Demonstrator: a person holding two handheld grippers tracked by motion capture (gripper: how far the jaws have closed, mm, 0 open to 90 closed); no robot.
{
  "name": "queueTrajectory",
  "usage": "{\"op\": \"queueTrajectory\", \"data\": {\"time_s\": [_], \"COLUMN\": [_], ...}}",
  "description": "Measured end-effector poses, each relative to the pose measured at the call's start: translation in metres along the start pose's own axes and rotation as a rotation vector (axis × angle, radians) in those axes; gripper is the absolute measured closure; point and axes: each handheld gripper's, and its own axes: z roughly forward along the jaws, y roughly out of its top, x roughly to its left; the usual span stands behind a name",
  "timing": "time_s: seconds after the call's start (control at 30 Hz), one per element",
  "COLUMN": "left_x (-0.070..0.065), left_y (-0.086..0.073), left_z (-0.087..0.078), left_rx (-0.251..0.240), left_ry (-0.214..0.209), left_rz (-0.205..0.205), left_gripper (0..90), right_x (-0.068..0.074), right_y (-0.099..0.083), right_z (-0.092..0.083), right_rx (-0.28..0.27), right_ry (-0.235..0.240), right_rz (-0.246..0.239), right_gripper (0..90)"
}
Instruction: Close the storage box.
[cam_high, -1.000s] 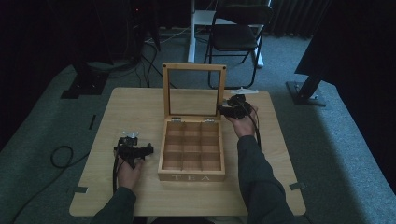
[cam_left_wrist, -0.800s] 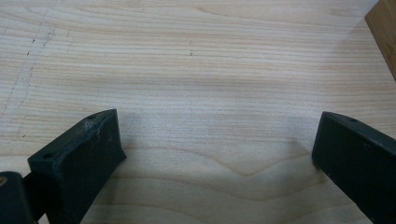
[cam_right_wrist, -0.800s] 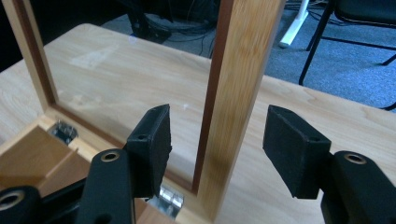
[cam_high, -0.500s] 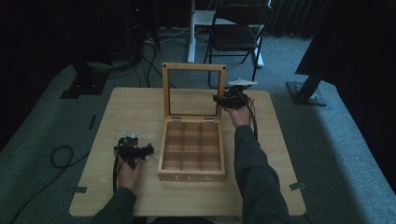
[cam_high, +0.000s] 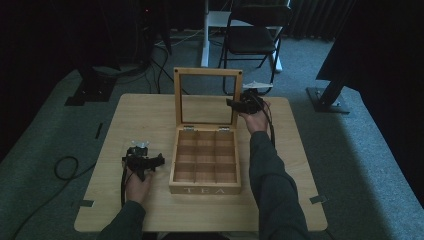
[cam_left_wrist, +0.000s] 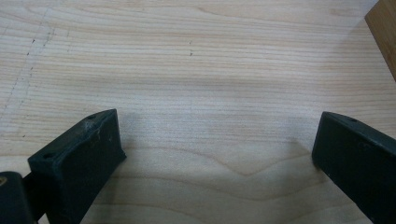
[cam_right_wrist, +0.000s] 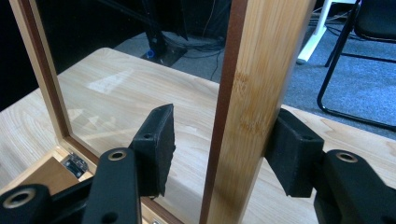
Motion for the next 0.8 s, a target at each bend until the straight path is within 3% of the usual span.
{"op": "queueTrajectory", "data": {"time_s": [0.43, 0.8], "left_x": [0.0, 0.0], "left_y": [0.0, 0.0], "left_z": [0.0, 0.0], "left_rx": [-0.001, 0.001], "left_ry": [0.0, 0.0], "left_rz": [-0.001, 0.0], "left_gripper": [1.6, 1.6], "right_x": [0.012, 0.022], "right_y": [-0.01, -0.018], "right_z": [-0.022, -0.041], "right_rx": [-0.066, -0.065], "right_ry": [-0.006, -0.001], "right_rz": [-0.006, -0.07], "right_gripper": [49.8, 54.6]}}
